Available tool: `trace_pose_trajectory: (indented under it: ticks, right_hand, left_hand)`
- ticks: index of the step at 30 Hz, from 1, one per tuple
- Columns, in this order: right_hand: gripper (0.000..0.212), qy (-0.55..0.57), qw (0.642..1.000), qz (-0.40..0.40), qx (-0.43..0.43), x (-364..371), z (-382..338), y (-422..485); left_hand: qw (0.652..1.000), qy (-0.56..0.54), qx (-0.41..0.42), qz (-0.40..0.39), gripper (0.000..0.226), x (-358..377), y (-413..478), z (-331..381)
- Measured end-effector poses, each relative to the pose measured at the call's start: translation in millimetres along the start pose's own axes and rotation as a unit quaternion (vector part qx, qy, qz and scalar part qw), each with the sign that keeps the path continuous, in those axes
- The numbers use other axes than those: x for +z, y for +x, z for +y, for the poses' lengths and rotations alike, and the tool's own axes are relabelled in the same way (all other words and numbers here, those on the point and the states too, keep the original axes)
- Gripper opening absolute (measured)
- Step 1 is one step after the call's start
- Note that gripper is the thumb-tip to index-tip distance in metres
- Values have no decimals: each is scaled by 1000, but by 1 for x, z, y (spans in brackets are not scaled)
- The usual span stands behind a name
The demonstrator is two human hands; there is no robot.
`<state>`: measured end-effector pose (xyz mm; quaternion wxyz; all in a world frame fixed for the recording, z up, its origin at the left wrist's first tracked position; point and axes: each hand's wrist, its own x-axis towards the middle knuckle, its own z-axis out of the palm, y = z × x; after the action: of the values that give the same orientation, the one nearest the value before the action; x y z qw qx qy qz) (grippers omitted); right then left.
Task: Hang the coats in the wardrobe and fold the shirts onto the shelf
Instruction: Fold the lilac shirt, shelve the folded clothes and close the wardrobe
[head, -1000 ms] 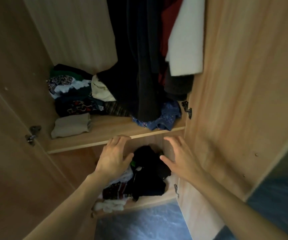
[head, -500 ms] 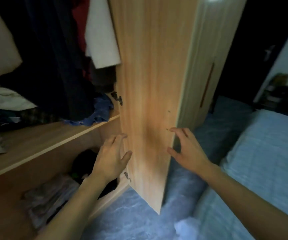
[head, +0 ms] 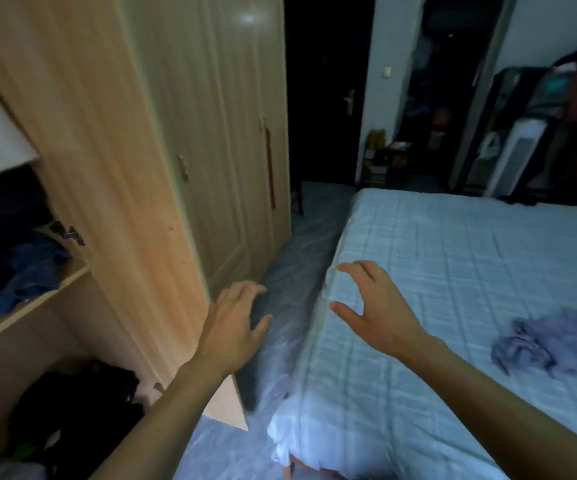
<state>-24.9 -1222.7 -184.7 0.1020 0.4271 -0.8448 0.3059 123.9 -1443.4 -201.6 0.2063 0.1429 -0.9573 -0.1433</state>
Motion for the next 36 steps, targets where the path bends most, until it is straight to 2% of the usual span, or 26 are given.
trace_pose_trajectory:
  ticks: [4,10,16,23,29,32,36]
  right_hand:
    - [61,-23,996,41,71,-64,88,-62]
    - [62,-56,984,51,160,-170,224,-162]
    - [63,-74,970,64,222,-242,305,-240]
    - [67,-113,944,96,294,-278,354,-286]
    - [75,-193,923,76,325,-306,406,-287]
    - [74,-199,918,70,335,-313,432,-270]
    - [70,-210,927,51,308,-316,458,-234]
  left_hand:
    - [997,-16,64,-27,45,48,29,108]
    - [987,-16,145,-73,50,145,45,286]
    - [975,-33,192,-106,51,200,61,411]
    - [955,-47,255,-144,51,251,89,498]
    - [932,-105,302,-169,55,308,125,553]
    - [928,-145,294,-175,57,334,147,564]
    - [928,-175,275,-182,63,363,179,564]
